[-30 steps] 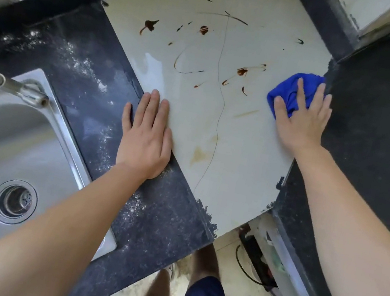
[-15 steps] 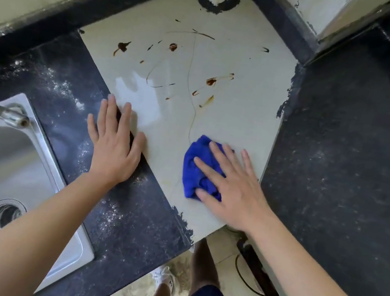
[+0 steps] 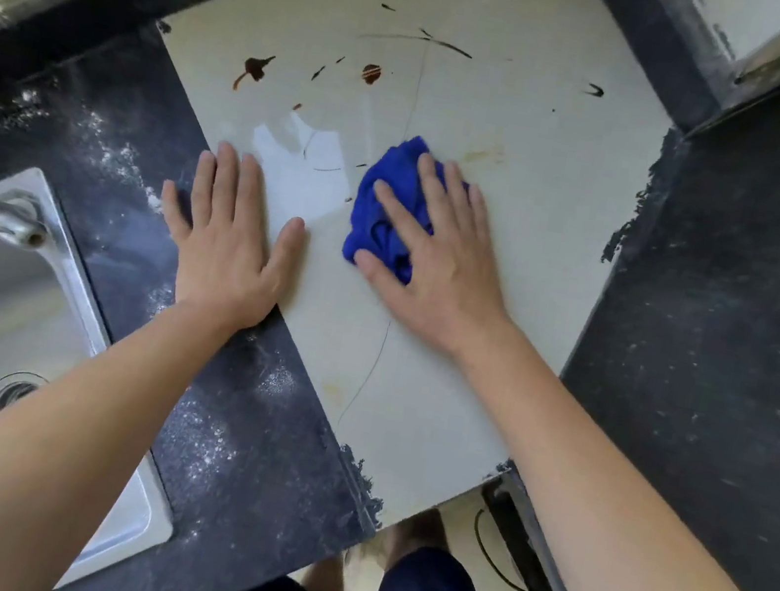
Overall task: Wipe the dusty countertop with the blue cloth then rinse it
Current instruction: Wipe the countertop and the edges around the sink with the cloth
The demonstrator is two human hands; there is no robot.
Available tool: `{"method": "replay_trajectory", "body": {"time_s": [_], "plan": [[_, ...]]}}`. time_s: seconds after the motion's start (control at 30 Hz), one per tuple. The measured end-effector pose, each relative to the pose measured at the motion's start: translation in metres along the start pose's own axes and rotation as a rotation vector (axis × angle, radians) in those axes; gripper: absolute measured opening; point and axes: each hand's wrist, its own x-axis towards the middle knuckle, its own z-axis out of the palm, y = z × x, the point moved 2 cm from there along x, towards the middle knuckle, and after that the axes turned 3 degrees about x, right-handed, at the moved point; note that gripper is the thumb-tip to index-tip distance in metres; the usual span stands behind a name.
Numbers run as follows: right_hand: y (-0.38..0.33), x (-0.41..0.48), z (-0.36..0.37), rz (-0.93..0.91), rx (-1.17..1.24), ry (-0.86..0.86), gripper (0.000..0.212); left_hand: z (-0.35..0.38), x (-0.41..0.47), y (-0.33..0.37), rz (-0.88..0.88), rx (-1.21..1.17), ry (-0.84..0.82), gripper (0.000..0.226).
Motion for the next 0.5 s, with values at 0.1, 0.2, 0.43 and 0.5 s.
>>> {"method": "replay_trajectory", "body": {"time_s": [0.1, 0.2, 0.43, 0.5], "plan": [[0.012, -0.027, -0.004, -0.197, -0.037, -0.089, 0.066, -0.002, 0.002, 0.0, -0.014, -0.018, -0.001, 0.075], [0.072, -0.033, -0.033, -0.086, -0.091, -0.093, 0.067, -0.003, 0.002, 0.001, -0.009, -0.036, -0.012, 0.074], [0.133, 0.07, -0.075, 0.457, -0.031, 0.083, 0.078, -0.004, 0.004, 0.001, -0.015, -0.031, -0.023, 0.075], [0.099, 0.096, -0.057, 0.417, 0.0, 0.153, 0.078, -0.003, 0.003, 0.0, -0.017, -0.031, -0.029, 0.074]]}}
